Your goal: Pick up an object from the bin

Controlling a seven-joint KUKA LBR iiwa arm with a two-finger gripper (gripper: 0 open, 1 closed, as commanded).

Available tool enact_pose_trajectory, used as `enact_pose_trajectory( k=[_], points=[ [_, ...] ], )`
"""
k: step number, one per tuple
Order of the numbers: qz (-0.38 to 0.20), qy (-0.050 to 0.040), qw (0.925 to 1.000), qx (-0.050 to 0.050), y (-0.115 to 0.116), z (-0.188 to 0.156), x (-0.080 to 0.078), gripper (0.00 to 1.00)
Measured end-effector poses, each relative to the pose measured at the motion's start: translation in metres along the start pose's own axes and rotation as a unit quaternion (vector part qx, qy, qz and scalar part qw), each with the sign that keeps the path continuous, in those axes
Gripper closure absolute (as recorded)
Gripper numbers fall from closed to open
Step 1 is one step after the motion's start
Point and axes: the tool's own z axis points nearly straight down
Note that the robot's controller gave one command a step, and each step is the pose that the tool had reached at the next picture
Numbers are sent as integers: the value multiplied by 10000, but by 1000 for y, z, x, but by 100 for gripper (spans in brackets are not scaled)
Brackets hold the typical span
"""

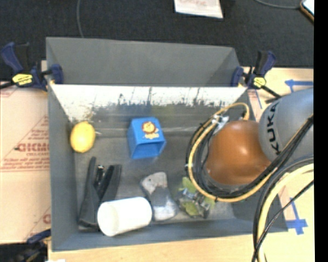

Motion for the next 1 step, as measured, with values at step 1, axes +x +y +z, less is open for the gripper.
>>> enact_pose_trajectory(
  k=[1],
  points=[
    [-3, 1, 10000, 1, 0, 0, 0, 100]
  ],
)
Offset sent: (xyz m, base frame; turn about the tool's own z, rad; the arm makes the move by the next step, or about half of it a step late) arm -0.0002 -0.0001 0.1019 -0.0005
